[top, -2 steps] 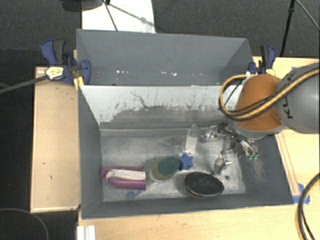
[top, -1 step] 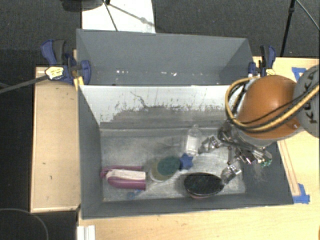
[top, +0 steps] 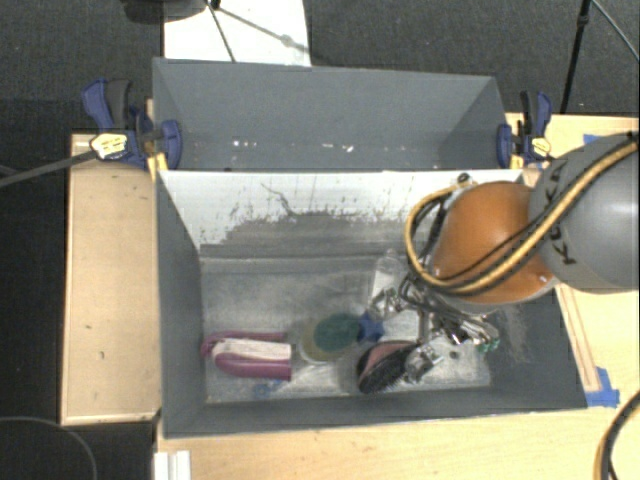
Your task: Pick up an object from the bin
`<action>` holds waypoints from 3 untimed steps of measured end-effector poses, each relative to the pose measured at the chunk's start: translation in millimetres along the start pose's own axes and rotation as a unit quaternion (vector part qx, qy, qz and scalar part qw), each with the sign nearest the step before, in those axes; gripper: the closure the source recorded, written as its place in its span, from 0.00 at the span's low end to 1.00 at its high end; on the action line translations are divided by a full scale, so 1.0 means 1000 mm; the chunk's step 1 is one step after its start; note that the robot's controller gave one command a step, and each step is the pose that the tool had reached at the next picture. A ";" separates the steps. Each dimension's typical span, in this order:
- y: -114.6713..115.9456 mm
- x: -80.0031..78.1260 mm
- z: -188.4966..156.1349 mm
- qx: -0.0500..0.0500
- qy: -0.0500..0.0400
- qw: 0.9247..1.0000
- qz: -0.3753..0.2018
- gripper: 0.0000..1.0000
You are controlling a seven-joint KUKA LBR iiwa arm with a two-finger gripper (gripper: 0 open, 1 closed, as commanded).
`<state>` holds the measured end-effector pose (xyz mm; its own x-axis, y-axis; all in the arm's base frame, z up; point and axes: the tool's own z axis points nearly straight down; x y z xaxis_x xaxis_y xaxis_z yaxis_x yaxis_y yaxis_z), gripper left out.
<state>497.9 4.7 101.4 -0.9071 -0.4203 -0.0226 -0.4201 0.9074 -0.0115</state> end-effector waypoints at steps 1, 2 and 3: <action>0.002 -0.001 0.000 -0.001 0.001 1.000 -0.004 1.00; -0.001 -0.012 -0.133 -0.003 0.006 0.998 0.060 1.00; 0.000 -0.011 -0.129 -0.005 0.011 0.998 0.059 0.00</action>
Offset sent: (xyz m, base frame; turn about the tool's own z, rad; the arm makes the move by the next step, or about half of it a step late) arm 0.0000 0.0000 0.0000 0.0000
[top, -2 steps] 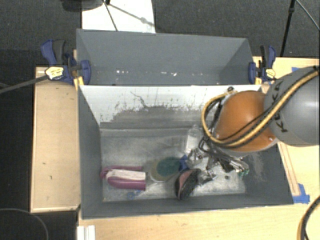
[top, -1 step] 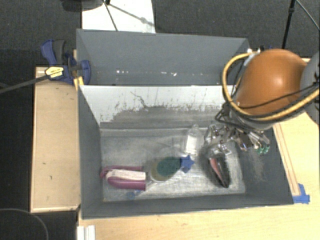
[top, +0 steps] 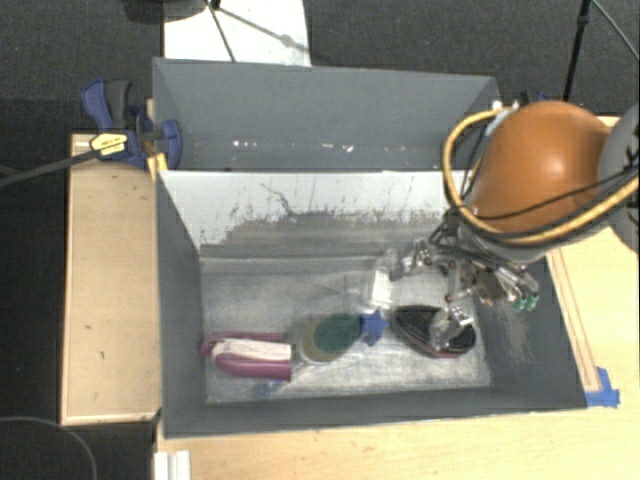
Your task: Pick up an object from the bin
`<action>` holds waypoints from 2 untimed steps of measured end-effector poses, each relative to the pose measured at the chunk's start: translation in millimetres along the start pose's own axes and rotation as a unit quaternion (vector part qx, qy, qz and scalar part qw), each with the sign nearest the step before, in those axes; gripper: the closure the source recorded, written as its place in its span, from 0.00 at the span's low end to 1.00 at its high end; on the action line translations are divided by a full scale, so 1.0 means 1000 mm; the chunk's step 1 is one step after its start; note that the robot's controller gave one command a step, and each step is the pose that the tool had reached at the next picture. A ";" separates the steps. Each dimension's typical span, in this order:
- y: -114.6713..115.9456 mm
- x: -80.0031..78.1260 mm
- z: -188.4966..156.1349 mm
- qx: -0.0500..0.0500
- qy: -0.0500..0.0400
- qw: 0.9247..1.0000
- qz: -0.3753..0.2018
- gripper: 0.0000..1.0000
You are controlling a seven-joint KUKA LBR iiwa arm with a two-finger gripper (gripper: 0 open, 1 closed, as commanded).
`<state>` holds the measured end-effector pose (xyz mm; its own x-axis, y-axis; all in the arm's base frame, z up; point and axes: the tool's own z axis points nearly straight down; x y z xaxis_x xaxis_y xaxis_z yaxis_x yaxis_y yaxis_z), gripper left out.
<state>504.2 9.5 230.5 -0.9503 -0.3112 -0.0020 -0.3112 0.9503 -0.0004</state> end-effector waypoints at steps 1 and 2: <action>0.021 -0.056 0.123 -0.002 0.002 1.000 -0.025 0.00; 0.020 -0.056 0.118 0.000 0.000 1.000 -0.025 1.00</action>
Offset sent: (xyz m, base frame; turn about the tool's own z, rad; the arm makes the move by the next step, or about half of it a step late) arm 0.0468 0.0357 -0.1183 -0.0426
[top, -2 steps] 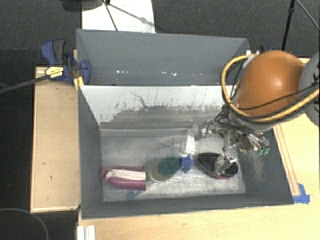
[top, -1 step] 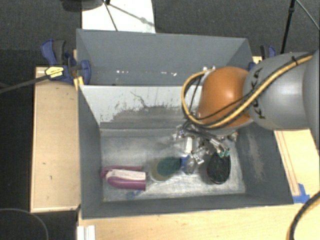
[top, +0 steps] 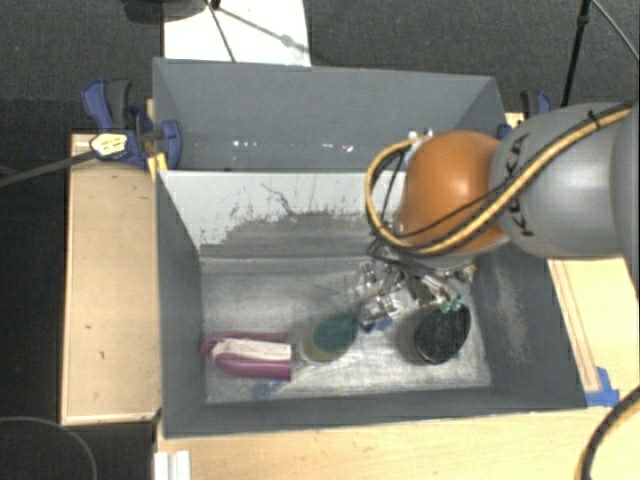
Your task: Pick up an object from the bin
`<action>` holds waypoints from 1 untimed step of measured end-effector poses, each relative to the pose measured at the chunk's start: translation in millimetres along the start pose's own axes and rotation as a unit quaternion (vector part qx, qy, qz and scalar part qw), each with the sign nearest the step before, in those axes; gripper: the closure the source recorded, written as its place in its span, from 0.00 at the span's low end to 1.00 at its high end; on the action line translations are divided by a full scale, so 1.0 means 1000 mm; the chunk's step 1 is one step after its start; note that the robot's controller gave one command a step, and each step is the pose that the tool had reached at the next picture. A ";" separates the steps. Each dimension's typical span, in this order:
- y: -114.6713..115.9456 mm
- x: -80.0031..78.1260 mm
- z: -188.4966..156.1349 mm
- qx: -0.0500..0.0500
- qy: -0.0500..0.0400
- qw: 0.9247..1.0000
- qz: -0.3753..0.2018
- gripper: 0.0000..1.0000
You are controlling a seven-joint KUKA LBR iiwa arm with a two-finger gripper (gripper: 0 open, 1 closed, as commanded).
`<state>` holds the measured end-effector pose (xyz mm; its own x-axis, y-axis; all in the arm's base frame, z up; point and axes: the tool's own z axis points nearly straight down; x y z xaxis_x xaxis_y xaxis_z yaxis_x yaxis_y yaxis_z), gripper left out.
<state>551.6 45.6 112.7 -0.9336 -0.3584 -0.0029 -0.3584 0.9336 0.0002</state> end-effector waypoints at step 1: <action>0.063 0.010 -0.106 0.000 -0.004 0.999 -0.053 1.00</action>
Offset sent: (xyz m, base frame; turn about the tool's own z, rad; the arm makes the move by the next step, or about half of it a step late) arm -0.0336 0.0520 0.1009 -0.0938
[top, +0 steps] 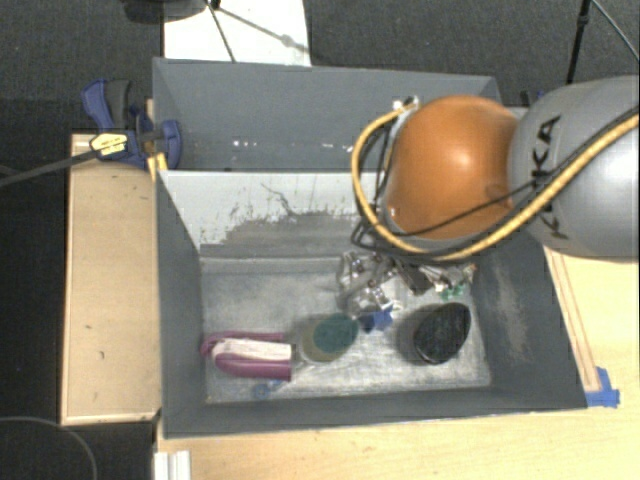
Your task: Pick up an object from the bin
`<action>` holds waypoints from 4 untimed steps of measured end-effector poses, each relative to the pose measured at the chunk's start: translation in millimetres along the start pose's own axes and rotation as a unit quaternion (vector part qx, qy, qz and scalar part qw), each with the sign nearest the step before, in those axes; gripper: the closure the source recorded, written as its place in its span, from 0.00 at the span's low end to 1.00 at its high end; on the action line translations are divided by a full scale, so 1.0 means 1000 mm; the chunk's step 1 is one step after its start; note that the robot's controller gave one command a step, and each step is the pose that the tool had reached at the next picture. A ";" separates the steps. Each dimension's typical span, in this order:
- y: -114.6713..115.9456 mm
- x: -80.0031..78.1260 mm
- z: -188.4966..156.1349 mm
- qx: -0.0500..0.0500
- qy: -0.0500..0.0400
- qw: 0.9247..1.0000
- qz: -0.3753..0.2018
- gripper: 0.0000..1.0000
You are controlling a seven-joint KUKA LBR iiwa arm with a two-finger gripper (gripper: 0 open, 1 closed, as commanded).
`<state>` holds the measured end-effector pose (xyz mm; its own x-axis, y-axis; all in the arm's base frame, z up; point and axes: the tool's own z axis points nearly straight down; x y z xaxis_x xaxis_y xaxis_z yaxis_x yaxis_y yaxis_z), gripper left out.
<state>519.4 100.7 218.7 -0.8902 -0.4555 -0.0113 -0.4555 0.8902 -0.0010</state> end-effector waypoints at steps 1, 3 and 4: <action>-0.002 0.002 0.005 0.000 0.004 1.000 0.002 0.00; -0.050 -0.005 0.149 0.000 0.002 0.996 0.088 0.00; -0.050 -0.007 0.144 0.001 -0.001 0.996 0.086 1.00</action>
Offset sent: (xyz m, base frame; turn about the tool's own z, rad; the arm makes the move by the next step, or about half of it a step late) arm 0.0000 0.0000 0.0000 0.0000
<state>549.7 59.6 74.8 -0.9553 -0.2955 -0.0140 -0.2955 0.9553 -0.0012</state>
